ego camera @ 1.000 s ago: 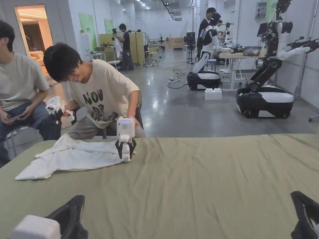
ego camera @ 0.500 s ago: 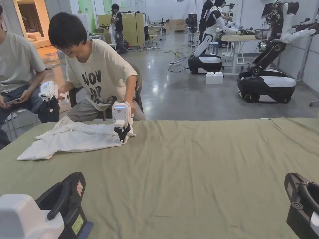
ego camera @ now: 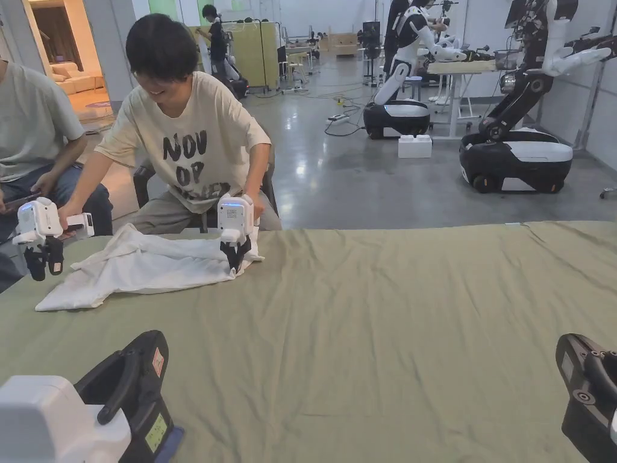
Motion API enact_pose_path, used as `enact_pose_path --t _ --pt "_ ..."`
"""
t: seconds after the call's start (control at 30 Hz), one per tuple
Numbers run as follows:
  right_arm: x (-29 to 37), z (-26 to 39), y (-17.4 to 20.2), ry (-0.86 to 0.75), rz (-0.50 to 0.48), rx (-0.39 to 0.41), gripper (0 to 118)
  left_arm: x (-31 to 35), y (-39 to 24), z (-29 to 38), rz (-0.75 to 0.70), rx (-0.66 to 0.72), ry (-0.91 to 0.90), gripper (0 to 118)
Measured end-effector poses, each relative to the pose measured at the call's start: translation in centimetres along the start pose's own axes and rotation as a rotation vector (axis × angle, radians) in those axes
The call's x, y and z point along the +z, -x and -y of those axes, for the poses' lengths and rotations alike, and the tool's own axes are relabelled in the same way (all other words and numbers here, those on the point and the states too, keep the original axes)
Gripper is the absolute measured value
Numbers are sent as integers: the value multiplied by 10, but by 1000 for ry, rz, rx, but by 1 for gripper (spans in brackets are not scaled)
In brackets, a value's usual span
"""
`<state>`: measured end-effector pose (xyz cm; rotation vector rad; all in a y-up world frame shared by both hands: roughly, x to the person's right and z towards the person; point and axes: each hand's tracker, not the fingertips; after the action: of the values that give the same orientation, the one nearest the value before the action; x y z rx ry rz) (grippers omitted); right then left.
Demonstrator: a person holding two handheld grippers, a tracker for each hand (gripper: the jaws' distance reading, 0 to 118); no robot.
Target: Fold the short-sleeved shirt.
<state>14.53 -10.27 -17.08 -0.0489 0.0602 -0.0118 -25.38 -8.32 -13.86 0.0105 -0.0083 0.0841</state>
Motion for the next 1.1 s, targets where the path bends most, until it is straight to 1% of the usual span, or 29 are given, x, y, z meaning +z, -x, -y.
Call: enact_pose_path --t 0.13,0.23,0.43,0.47,0.5,0.53,0.57,0.6,0.63,0.7,0.77,0.8,0.87,0.97,1.03,1.1 --pt "0 1 4 9 -5 10 0 -1 0 2 -2 -6 4 0" --pt "0 1 9 13 -16 2 0 1 6 2 -3 0 4 0" --pt "-13 16 32 60 -104 -40 0 14 44 7 -124 -2 32 1" --pt "-16 19 37 75 -122 -38 0 17 57 9 -158 2 45 7" --pt "-19 22 43 87 -138 -31 0 18 71 11 -192 -4 82 17" --pt "-21 24 47 94 -149 -24 0 17 84 15 -223 -17 110 37" --pt "-23 27 51 105 -164 -15 0 14 99 21 -269 -44 159 54" --pt "-25 29 55 118 -178 -7 0 10 116 30 -304 -64 200 69" --pt "-28 31 58 129 -183 -1 0 4 131 38 -321 -73 248 78" --pt "-30 37 64 151 -190 9 0 -11 166 63 -313 -50 353 83" --pt "-32 43 68 180 -189 12 0 -32 195 91 -334 9 462 94" --pt "-34 46 70 199 -188 12 0 -45 211 108 -336 42 522 98" --pt "-36 52 71 236 -181 16 0 -67 239 140 -319 95 565 98" --pt "-40 61 71 292 -157 18 0 -109 275 181 -355 117 703 98" --pt "-43 66 71 326 -138 18 0 -126 283 200 -328 140 761 98" --pt "-46 70 70 356 -122 24 0 -144 305 228 -362 167 828 98"
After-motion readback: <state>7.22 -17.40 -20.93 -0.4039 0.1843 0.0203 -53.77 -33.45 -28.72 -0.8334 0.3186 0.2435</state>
